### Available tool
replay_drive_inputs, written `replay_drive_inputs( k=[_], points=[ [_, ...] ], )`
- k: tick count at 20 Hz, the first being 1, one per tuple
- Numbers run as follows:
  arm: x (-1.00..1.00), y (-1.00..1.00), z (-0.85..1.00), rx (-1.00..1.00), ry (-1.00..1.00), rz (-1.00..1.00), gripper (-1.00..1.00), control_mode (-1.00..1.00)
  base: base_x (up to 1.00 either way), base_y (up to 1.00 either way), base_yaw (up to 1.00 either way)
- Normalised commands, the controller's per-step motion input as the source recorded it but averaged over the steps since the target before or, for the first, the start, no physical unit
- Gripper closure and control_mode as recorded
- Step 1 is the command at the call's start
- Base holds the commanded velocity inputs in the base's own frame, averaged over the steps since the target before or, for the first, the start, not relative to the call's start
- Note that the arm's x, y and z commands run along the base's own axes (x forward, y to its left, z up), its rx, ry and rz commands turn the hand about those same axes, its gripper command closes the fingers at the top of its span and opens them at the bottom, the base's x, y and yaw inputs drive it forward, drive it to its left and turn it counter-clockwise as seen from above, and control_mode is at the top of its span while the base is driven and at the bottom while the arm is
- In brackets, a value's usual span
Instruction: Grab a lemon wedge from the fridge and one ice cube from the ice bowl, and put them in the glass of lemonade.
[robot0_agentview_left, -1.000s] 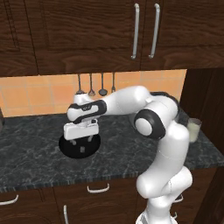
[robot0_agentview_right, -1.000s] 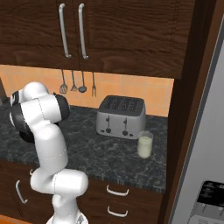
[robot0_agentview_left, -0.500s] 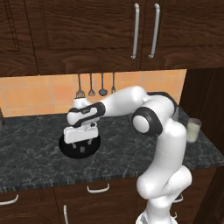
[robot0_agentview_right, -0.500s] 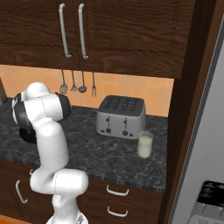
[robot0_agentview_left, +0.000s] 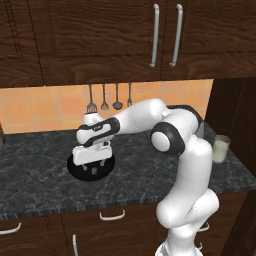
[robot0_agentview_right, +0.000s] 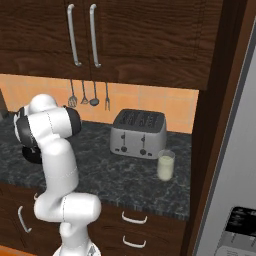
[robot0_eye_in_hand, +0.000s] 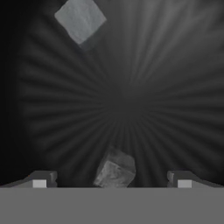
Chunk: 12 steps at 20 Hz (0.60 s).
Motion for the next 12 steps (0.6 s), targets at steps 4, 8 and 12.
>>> replay_drive_inputs(
  k=[4,8,12],
  points=[
    [-0.11,0.0,0.0,0.0,-0.11,0.0,-1.0,-1.0,0.0,0.0,0.0],
    [-0.02,0.0,0.0,0.0,-0.12,0.0,-1.0,-1.0,0.0,0.0,0.0],
    [-0.03,-0.06,0.0,0.0,-0.18,-0.07,-1.0,-1.0,0.0,0.0,0.0]
  ],
)
